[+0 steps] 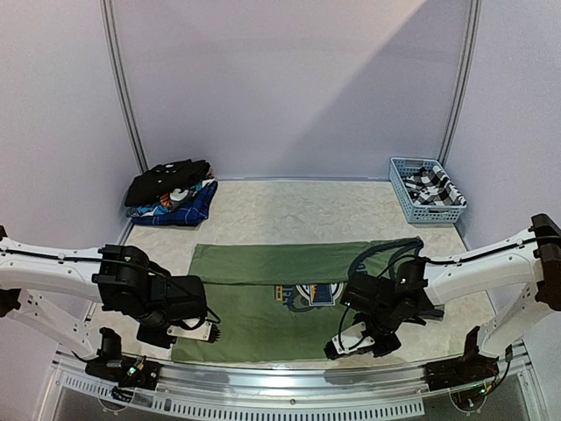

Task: Fold and stack the mixed laundry pile
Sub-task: Pick up the 1/3-folded tank top from the center of the board.

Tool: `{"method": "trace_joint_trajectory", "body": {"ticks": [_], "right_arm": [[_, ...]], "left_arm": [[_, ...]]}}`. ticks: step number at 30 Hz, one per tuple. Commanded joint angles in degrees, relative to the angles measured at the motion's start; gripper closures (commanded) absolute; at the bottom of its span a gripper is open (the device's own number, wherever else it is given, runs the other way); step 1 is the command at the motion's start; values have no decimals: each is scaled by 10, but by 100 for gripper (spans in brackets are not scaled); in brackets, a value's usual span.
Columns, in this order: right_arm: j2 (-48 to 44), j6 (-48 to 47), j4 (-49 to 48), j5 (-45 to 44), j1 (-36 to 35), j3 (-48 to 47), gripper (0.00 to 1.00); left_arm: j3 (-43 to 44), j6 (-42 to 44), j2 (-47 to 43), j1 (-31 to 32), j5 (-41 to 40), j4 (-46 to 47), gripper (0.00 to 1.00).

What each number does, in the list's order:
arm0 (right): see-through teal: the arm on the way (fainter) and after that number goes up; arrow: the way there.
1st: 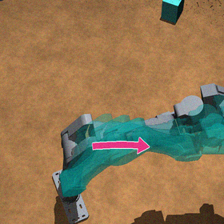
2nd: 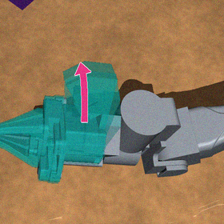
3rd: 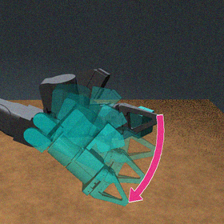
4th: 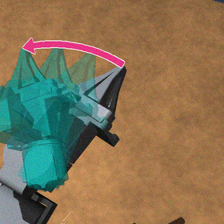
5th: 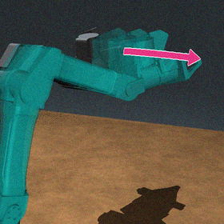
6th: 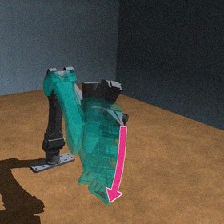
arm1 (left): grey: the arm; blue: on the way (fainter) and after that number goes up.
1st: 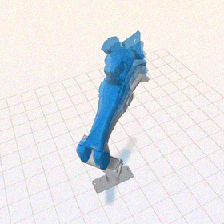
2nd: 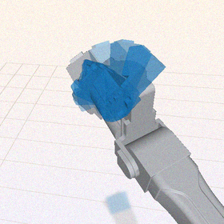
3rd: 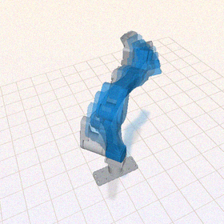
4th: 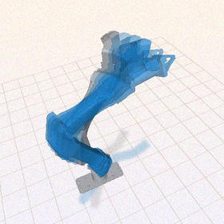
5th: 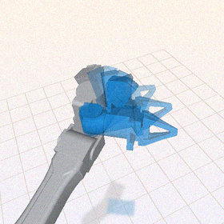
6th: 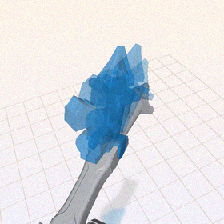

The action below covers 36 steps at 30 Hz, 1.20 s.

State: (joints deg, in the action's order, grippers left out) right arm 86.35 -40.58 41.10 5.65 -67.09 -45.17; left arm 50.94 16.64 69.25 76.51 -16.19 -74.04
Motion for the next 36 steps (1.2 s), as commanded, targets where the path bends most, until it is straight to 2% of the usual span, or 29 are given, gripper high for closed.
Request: {"method": "trace_joint_trajectory", "body": {"ticks": [1, 9, 20, 26, 36], "right_arm": [[4, -1, 5, -2, -5, 0, 99], [-7, 2, 1, -7, -5, 3, 100], [-3, 5, 2, -4, -4, 1, 100], [0, 7, 1, -6, -5, 1, 100], [-1, 9, 4, -4, -5, 0, 99]], "left_arm": [[-10, 21, -8, 9, -2, 7, 70], [-46, 66, 21, 9, 66, 38, 69], [-82, 85, 54, 12, 75, 118, 65], [-85, 98, 94, 33, 99, 117, 67], [-64, 91, 184, 51, 102, 101, 65]]}}
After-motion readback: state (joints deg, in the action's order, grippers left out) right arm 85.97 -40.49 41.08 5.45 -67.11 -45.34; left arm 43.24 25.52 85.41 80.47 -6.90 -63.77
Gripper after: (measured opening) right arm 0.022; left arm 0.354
